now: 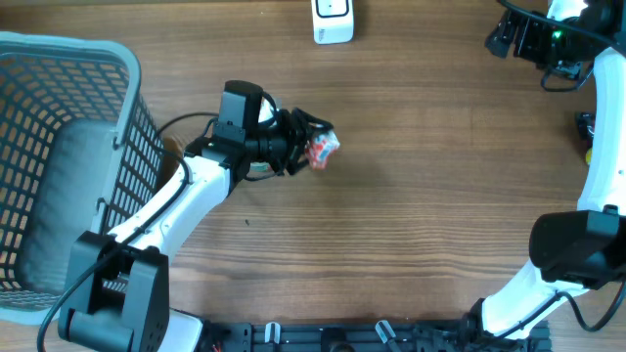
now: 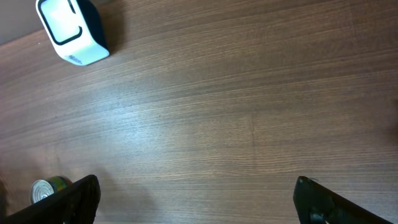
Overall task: Scan the item barcode
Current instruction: 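Lift the pink tissue pack off the table with the left gripper, then carry the tissue pack to the white scanner and hold it there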
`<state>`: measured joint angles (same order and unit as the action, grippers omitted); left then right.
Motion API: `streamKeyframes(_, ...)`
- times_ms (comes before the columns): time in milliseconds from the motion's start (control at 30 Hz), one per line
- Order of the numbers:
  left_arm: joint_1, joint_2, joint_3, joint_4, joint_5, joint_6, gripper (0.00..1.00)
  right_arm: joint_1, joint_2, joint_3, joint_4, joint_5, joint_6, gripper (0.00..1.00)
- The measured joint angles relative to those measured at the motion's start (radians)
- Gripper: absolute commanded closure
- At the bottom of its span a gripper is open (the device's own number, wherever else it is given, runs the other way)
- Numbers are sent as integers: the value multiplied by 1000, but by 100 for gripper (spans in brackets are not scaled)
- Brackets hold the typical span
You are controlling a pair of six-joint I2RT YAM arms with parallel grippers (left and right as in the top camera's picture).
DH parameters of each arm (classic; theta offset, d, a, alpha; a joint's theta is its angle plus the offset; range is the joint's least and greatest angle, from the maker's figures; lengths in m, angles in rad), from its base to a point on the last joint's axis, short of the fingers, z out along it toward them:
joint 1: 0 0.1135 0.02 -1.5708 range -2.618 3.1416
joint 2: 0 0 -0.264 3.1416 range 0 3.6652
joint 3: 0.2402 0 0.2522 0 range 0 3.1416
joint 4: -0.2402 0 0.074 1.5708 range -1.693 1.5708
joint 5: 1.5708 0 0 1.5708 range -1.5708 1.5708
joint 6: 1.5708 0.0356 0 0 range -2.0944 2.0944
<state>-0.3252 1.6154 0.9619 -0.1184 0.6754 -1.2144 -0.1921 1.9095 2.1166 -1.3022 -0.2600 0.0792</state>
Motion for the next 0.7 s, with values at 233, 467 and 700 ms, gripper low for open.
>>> streamKeyframes(233, 0, 0, 14, 193, -241, 81, 36, 0, 0, 0, 2, 1, 0, 0)
streamKeyframes(467, -1, 32, 105, 249, -525, 240, 35, 0, 0, -25, 29, 8, 0, 0)
streamKeyframes(700, -2, 211, 240, 383, -664, 344, 35, 0, 4, -37, 54, 68, 0, 0)
